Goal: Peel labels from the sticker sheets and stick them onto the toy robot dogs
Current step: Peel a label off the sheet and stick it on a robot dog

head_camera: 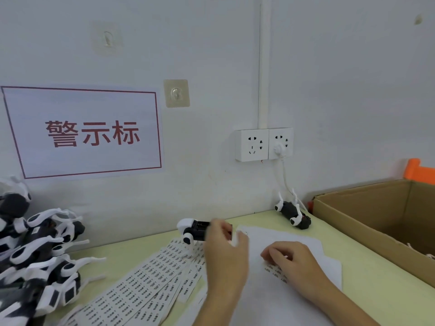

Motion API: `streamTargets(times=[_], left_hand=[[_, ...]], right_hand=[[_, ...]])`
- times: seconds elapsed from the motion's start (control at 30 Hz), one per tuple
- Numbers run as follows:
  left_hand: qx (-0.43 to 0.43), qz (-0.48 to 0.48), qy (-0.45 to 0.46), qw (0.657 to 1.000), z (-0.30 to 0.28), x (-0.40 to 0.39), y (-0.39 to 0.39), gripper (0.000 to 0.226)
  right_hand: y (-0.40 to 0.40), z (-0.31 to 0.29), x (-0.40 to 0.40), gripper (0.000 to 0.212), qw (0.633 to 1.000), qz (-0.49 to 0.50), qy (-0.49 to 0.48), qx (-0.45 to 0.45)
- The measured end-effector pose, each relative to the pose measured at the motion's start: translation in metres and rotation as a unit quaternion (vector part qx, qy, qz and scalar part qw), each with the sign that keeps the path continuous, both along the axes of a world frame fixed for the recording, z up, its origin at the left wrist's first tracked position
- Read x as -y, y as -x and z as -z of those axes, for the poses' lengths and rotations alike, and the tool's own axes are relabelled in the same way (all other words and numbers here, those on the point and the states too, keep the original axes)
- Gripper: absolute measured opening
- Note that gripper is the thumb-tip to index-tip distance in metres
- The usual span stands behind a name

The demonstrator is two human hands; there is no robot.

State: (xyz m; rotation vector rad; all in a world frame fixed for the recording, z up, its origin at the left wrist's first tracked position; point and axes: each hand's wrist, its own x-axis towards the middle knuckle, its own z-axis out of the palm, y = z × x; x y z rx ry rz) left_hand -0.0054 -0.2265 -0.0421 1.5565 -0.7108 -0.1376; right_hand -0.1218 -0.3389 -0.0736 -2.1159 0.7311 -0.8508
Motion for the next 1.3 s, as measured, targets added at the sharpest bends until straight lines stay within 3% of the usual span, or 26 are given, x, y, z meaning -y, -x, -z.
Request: streamTargets(times=[0.03, 0.1, 0.17, 0.2, 0.27, 0.37, 0.47, 0.6, 0.7, 0.8, 0.9, 1.0, 1.13, 1.3], left_hand=[[0.060, 0.073, -0.062, 0.994, 0.007, 0.003, 0.005, 0.011], [0.205, 0.169, -0.214, 0.940, 0.027, 0.007, 0.010, 0.017], [0.320, 0.180, -0.300, 0.880, 0.044, 0.011, 0.009, 0.043], [0.340, 0.171, -0.312, 0.871, 0.047, 0.012, 0.010, 0.053], [0.351, 0.158, -0.310, 0.869, 0.050, 0.013, 0.009, 0.064], [0.355, 0.153, -0.322, 0.864, 0.051, 0.013, 0.009, 0.068], [0.350, 0.155, -0.331, 0.863, 0.049, 0.012, 0.009, 0.065], [0.345, 0.152, -0.342, 0.861, 0.046, 0.012, 0.008, 0.058], [0.342, 0.145, -0.347, 0.861, 0.044, 0.012, 0.007, 0.056], [0.337, 0.142, -0.348, 0.863, 0.043, 0.012, 0.006, 0.055], [0.331, 0.140, -0.359, 0.861, 0.039, 0.011, 0.007, 0.054], [0.311, 0.147, -0.371, 0.862, 0.031, 0.010, 0.009, 0.048], [0.252, 0.177, -0.345, 0.886, 0.008, 0.009, 0.006, 0.050], [0.296, 0.136, -0.268, 0.907, -0.037, -0.001, 0.006, 0.045]], right_hand=[[0.000, 0.000, 0.000, 0.037, 1.000, -0.004, 0.008, 0.000], [0.000, 0.000, 0.001, 0.038, 1.000, -0.013, 0.014, 0.009], [0.000, 0.000, 0.004, 0.035, 0.999, -0.004, -0.021, 0.031], [0.001, 0.000, 0.006, 0.035, 0.997, 0.008, -0.055, 0.046], [0.002, 0.000, 0.013, 0.034, 0.983, 0.037, -0.153, 0.098], [0.006, -0.006, 0.022, 0.026, 0.925, 0.079, -0.305, 0.212], [0.014, -0.011, 0.031, 0.020, 0.910, 0.132, -0.332, 0.213], [0.026, -0.025, 0.036, 0.020, 0.970, 0.125, -0.197, -0.072], [0.031, -0.042, 0.030, 0.014, 0.954, 0.072, -0.100, -0.275], [0.034, -0.053, 0.024, 0.019, 0.931, 0.034, -0.065, -0.357], [0.036, -0.055, 0.021, 0.019, 0.929, 0.000, -0.084, -0.360], [0.037, -0.056, 0.019, 0.043, 0.936, -0.011, -0.114, -0.332], [0.039, -0.067, 0.015, 0.025, 0.955, -0.025, -0.133, -0.263], [0.045, -0.095, 0.007, 0.015, 0.975, -0.058, -0.142, -0.159]])
